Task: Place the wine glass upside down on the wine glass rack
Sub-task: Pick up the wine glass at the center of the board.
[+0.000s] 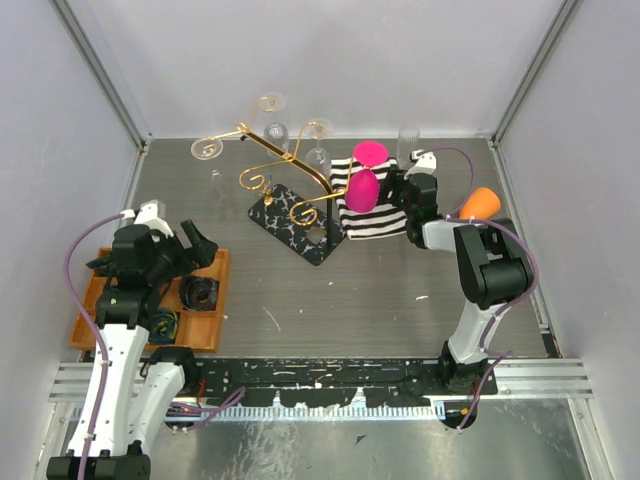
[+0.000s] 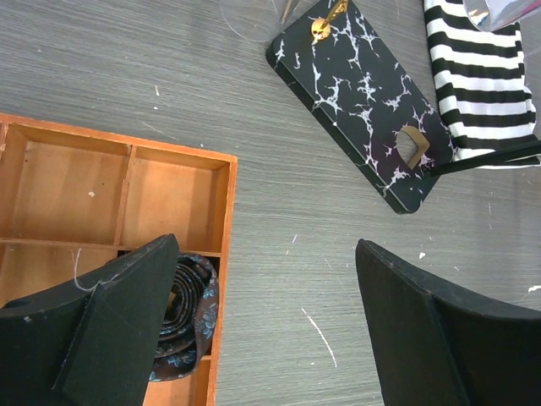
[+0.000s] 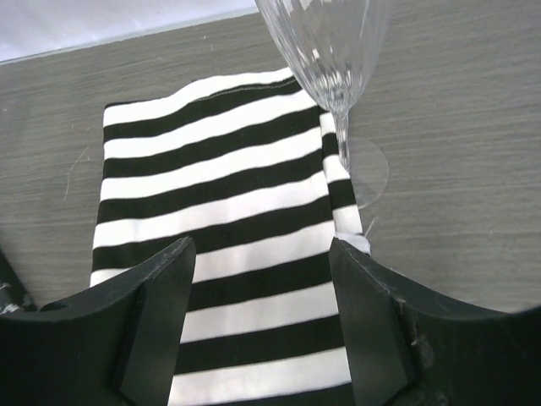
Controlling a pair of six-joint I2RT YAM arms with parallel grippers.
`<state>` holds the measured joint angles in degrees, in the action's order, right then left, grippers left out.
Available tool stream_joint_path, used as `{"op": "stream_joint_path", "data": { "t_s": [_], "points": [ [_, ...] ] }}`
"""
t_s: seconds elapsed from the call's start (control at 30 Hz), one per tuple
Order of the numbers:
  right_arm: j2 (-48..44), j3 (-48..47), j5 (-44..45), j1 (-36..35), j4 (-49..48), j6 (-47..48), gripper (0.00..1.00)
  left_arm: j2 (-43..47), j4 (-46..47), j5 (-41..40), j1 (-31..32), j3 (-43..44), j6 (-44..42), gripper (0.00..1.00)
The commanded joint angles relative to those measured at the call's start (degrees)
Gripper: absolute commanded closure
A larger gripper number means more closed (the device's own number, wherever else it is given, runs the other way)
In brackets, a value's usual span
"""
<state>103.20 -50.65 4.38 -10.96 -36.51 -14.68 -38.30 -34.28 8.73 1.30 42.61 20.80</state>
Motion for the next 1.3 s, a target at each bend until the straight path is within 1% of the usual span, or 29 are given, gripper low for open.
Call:
{"op": "stream_joint_path", "data": {
  "t_s": [0.0,0.13,0.33,0.5,0.67,0.93,1.13,1.27],
  "points": [
    [2.45,-3.36,2.25,0.31,-10.27,3.26,0.30,0.80,0.17,1.48,0.22,0.78,-1.02,0.07],
    [4.82,-3.80,3.01,0.34,-14.05,6.58,0.30,0.66,0.35,1.86,0.20,0.72,-1.15,0.07],
    [7.35,-5.02,4.93,0.47,-16.15,10.96,0.29,0.07,0.59,2.30,0.19,0.81,-1.51,0.06],
    [9.22,-5.14,5.96,0.50,-20.80,15.60,0.29,-0.02,0.77,2.52,0.21,0.81,-1.71,0.06],
    [12.31,-5.52,5.75,0.72,-26.75,18.25,0.30,-0.15,0.66,2.95,0.21,0.81,-1.99,0.06],
    [16.04,-6.89,4.90,1.78,-32.25,18.80,0.32,-0.23,0.68,3.91,0.30,0.80,-2.08,0.05],
    [19.58,-7.90,2.66,2.56,-37.41,19.59,0.33,-0.61,0.96,5.37,0.30,0.65,-2.20,0.05],
    [21.76,-8.95,0.98,2.87,-38.95,19.91,0.33,-0.50,0.80,5.85,0.28,0.76,-2.39,0.05]
  ]
}}
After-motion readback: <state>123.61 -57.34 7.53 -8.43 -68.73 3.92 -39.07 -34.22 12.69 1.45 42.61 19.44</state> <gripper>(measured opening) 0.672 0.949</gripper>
